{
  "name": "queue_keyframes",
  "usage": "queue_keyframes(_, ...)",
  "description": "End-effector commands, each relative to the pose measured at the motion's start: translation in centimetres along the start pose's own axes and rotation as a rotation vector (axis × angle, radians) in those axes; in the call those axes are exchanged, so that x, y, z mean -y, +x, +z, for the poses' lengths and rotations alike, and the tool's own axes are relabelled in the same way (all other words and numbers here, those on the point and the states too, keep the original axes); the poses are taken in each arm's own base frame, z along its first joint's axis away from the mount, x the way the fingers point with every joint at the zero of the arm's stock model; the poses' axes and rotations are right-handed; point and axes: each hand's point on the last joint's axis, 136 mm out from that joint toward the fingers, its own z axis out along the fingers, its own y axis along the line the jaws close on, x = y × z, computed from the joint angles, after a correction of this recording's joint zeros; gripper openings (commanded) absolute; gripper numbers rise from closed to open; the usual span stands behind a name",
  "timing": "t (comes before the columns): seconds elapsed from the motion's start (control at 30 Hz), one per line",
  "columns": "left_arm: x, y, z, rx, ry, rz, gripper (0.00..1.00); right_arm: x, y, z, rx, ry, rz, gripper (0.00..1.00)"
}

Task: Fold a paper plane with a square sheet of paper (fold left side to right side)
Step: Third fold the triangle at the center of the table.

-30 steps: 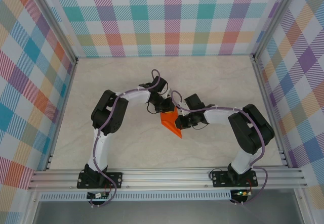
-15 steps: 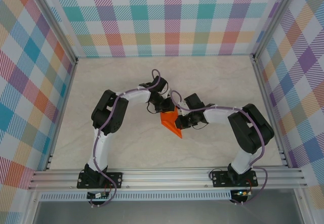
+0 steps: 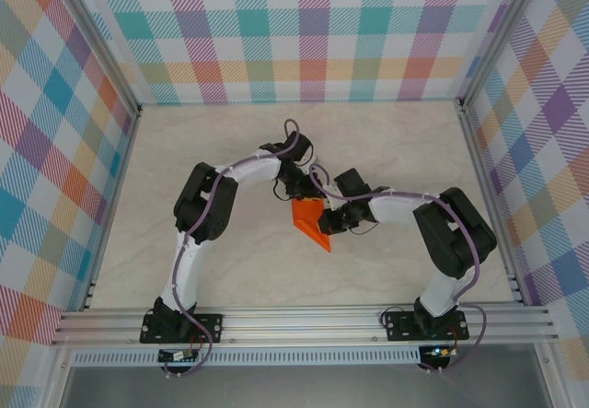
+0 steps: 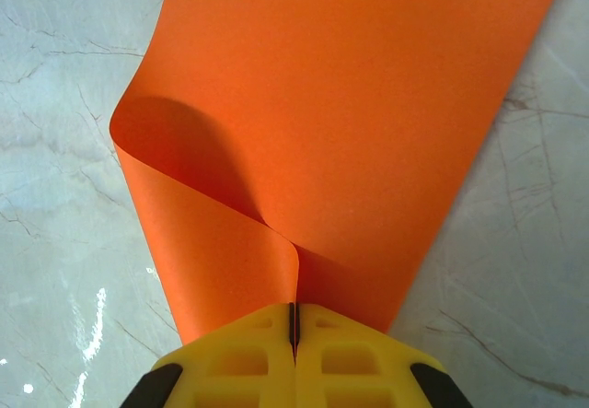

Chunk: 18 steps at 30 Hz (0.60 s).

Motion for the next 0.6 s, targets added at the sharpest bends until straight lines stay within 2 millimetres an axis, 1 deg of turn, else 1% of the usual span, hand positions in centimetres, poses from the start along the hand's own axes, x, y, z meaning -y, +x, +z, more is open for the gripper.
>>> queue_keyframes(0.0,-0.6,-0.6,-1.1,-0.013,-0.008,-0.011,0.23,1.5,3.2,1.0,-0.119,0.049,0.031,0.0)
queue_keyframes(0.1,-0.8,-1.1,-2.5,0.007,-0.004,-0.018,0.23,1.6,3.3,1.1,-0.123,0.051,0.033,0.0)
queue_keyframes(0.17,-1.0,-1.2,-3.7,0.029,-0.005,-0.019,0.21,1.6,3.3,1.1,-0.124,0.049,0.037,0.0)
queue_keyframes(0.27,-1.7,-0.4,-5.6,0.064,-0.001,-0.036,0.15,1.6,3.2,1.0,-0.119,0.049,0.036,0.0)
queue_keyframes(0.3,-2.1,0.2,-6.0,0.071,0.0,-0.047,0.14,1.5,3.2,1.0,-0.119,0.047,0.035,0.0)
queue_keyframes(0.37,-2.1,1.3,-6.7,0.08,0.021,-0.058,0.12,1.5,3.2,1.0,-0.118,0.048,0.035,0.0)
queue_keyframes(0.47,-1.6,3.3,-7.2,0.089,0.091,-0.075,0.09,1.6,3.2,1.1,-0.121,0.05,0.036,0.0)
queue_keyframes(0.57,-1.0,4.9,-7.5,0.102,0.148,-0.093,0.08,1.6,3.3,1.1,-0.124,0.052,0.035,0.0)
